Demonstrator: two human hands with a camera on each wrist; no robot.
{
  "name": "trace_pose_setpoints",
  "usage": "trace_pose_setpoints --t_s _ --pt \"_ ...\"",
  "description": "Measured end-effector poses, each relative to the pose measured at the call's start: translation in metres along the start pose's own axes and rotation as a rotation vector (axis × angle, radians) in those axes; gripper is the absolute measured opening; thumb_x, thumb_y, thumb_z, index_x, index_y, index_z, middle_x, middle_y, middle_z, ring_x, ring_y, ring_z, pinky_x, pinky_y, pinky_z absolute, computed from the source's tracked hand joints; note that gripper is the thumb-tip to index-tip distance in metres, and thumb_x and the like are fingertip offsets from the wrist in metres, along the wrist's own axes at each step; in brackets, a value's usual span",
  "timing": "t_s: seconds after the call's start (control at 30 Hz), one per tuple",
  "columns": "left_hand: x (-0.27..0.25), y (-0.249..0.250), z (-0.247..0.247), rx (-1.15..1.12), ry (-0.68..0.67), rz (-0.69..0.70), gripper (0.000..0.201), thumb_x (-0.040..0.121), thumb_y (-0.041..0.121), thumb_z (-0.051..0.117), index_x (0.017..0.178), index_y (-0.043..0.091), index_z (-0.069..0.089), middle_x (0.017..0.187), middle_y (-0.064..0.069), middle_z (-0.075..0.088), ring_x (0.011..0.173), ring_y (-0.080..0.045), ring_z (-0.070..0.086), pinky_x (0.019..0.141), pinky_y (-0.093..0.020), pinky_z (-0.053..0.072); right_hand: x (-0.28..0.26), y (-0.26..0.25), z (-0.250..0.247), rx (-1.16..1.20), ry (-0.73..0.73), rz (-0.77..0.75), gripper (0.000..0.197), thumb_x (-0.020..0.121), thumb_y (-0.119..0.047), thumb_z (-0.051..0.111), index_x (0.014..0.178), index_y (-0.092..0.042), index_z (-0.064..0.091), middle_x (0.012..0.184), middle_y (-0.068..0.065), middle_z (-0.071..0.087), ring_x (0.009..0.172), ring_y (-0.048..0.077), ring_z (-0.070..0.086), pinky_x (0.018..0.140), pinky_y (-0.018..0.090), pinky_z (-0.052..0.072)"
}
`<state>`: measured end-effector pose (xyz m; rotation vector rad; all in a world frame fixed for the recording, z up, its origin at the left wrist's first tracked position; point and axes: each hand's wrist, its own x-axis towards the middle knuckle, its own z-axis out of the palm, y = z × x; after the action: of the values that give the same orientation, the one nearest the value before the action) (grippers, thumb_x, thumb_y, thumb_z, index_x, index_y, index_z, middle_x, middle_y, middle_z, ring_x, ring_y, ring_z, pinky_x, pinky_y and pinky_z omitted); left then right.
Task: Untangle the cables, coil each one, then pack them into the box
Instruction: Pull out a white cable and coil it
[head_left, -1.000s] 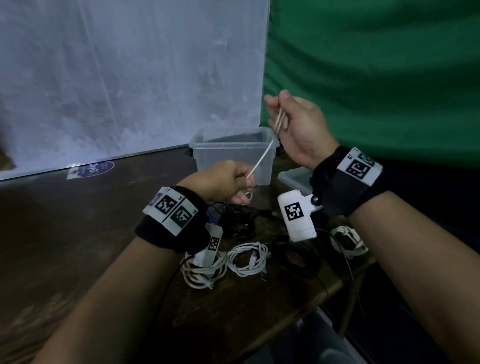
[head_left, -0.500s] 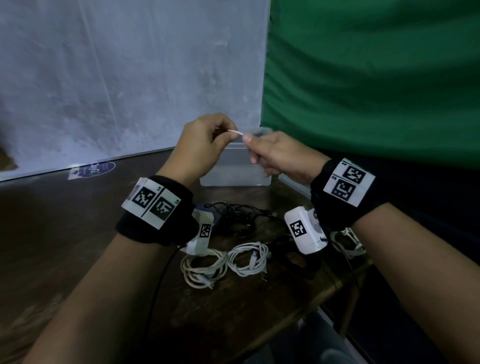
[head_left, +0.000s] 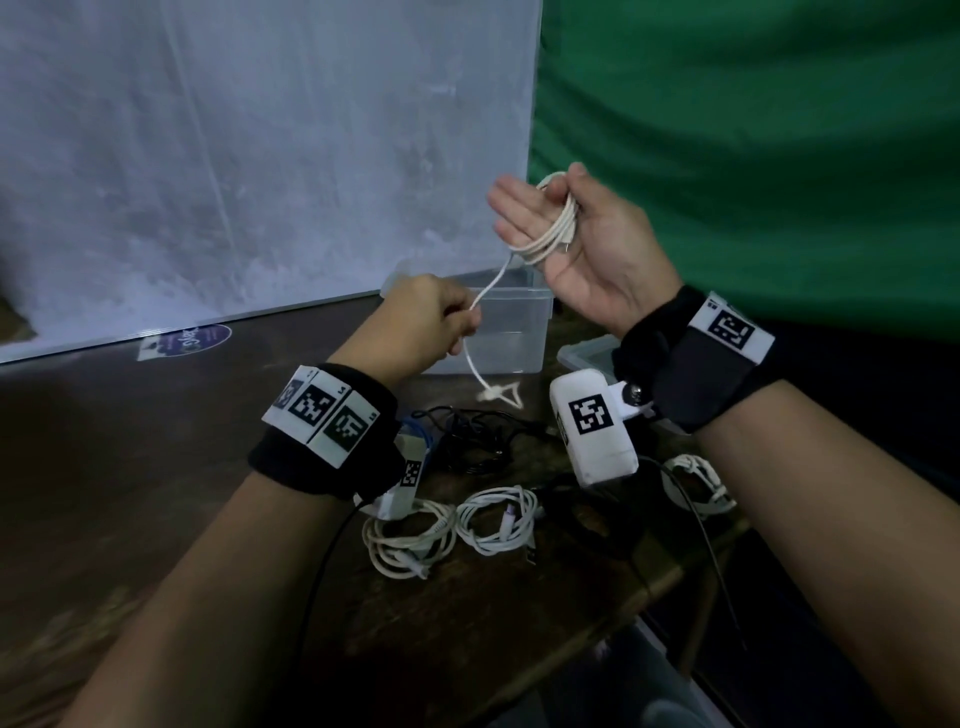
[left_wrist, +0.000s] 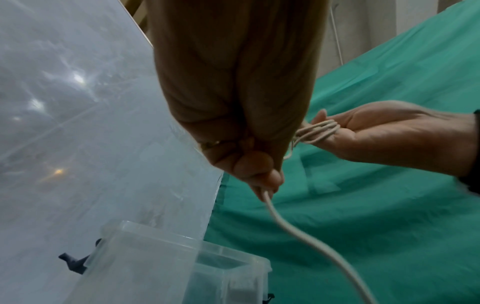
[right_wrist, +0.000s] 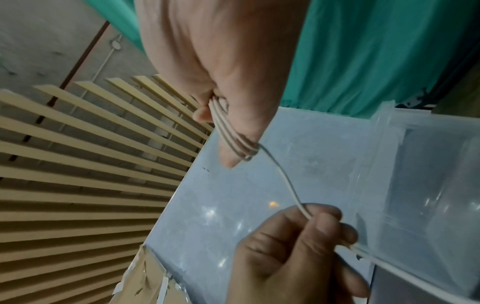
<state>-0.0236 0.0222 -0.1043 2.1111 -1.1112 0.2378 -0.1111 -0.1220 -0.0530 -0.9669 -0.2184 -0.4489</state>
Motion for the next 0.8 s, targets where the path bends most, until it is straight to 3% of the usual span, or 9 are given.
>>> trace_pose_setpoints --t_s 0.07,0.13,0.2,0.27,0.33,0.43,0.53,0.7,0.8 --pt "-0.001 0.002 0.003 -0.005 -0.070 0.014 0.014 0.092 0.011 0.055 0.082 0.005 0.063 0.069 -0.007 0.063 0.047 0.002 0.056 0.051 -0.016 0.047 0.006 0.001 -0.001 -0.030 0.079 -0.073 0.034 0.104 -0.023 0.032 0.081 -0.007 0.053 0.120 0.022 0.059 0.119 0.029 0.056 0.098 0.039 0.045" --pt "-0.003 0.003 0.005 -0.003 -0.125 0.032 0.013 0.091 0.008 0.054 0.082 0.004 0.062 0.074 -0.009 0.066 0.049 0.000 0.058 0.051 -0.014 0.046 0.011 0.007 -0.004 -0.191 0.126 -0.171 0.030 0.102 -0.021 0.038 0.084 -0.008 0.058 0.107 0.019 0.058 0.110 0.028 0.053 0.095 0.037 0.042" --pt "-0.004 0.004 0.007 -0.016 -0.152 0.032 0.012 0.090 0.008 0.055 0.082 0.002 0.062 0.076 -0.011 0.069 0.049 -0.002 0.058 0.052 -0.015 0.046 0.011 0.013 -0.008 -0.568 0.172 -0.304 0.026 0.098 -0.022 0.045 0.082 -0.011 0.063 0.098 0.016 0.058 0.096 0.024 0.054 0.092 0.033 0.042" --pt "-0.005 0.004 0.006 -0.043 -0.177 0.016 0.012 0.090 0.008 0.056 0.083 0.001 0.062 0.075 -0.009 0.069 0.048 -0.004 0.058 0.052 -0.015 0.047 0.009 0.017 -0.014 -1.001 0.180 -0.416 0.027 0.095 -0.020 0.048 0.078 -0.005 0.063 0.088 0.012 0.064 0.080 0.019 0.060 0.077 0.031 0.045" --pt "-0.005 0.004 0.003 -0.047 -0.189 0.006 0.011 0.090 0.008 0.055 0.083 0.003 0.062 0.072 -0.003 0.067 0.047 -0.002 0.058 0.051 -0.014 0.047 0.009 0.016 -0.023 -1.360 0.104 -0.463 0.028 0.093 -0.017 0.048 0.078 0.003 0.059 0.069 0.004 0.051 0.061 0.013 0.047 0.061 0.028 0.033" --pt "-0.005 0.004 -0.004 -0.125 -0.133 -0.016 0.018 0.091 0.002 0.051 0.079 0.011 0.060 0.070 -0.001 0.064 0.047 0.000 0.057 0.049 -0.013 0.047 0.009 0.012 -0.033 -1.663 0.054 -0.324 0.025 0.095 -0.015 0.046 0.074 -0.003 0.051 0.065 0.001 0.044 0.064 0.020 0.046 0.058 0.026 0.027" --pt "-0.002 0.004 -0.009 -0.236 0.011 -0.006 0.020 0.092 0.003 0.054 0.076 0.015 0.057 0.068 -0.003 0.062 0.048 -0.001 0.056 0.051 -0.014 0.049 0.002 0.010 -0.032 -1.647 -0.014 -0.139 0.028 0.099 -0.021 0.040 0.080 -0.006 0.054 0.068 0.003 0.053 0.062 0.018 0.053 0.054 0.028 0.037" --pt "0.002 0.002 -0.011 -0.304 0.244 0.037 0.014 0.092 0.011 0.057 0.079 0.016 0.057 0.075 -0.011 0.064 0.058 -0.016 0.061 0.059 -0.025 0.055 -0.008 0.015 -0.026 -1.260 -0.142 0.044 0.037 0.097 -0.038 0.048 0.072 -0.012 0.057 0.053 -0.001 0.040 0.045 0.011 0.036 0.050 0.025 0.033" --pt "0.003 0.001 -0.009 -0.299 0.270 0.023 0.013 0.092 0.011 0.057 0.079 0.015 0.057 0.072 -0.007 0.064 0.056 -0.010 0.061 0.059 -0.023 0.055 -0.014 0.017 -0.021 -0.956 -0.204 0.110 0.033 0.099 -0.026 0.047 0.073 -0.006 0.049 0.046 -0.005 0.037 0.038 0.007 0.031 0.046 0.026 0.033"
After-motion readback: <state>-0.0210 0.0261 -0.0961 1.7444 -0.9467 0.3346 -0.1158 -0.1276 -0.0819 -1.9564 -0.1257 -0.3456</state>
